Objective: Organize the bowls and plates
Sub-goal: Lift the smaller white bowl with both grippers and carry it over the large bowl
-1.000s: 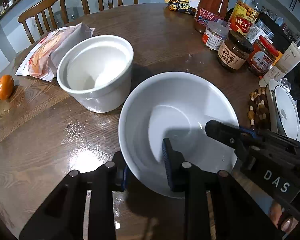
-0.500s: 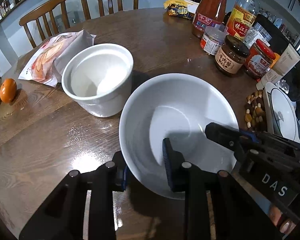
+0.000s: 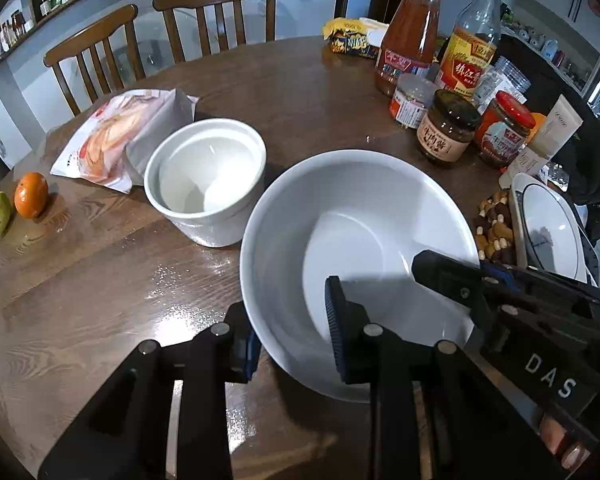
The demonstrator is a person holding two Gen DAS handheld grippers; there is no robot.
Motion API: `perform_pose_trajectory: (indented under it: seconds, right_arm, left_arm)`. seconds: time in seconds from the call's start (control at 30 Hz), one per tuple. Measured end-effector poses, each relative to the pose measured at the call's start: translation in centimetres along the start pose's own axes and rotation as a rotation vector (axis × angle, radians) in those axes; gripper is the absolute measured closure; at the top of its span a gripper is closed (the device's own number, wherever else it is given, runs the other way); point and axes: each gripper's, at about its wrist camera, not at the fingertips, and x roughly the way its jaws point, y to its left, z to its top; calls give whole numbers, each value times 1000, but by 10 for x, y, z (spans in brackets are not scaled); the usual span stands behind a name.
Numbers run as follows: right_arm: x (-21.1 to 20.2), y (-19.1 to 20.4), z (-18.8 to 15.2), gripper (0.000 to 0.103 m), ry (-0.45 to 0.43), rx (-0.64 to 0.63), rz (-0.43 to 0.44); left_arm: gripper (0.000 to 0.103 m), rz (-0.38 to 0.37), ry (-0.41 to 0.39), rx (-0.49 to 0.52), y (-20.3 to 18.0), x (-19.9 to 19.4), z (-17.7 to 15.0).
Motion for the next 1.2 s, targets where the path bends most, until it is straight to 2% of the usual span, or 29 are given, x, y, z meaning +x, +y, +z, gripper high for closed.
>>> perform_pose_trajectory:
  seconds: [0.53,1.2]
  right_arm:
    - [-39,16,-10,90,-58,-29,1]
    - [-79,37,-43,90,-97,-72,23]
  left_arm:
    - [77,8,-72,12,-5,-44,-9]
    - [77,25,-131,9,-9,-94,-44]
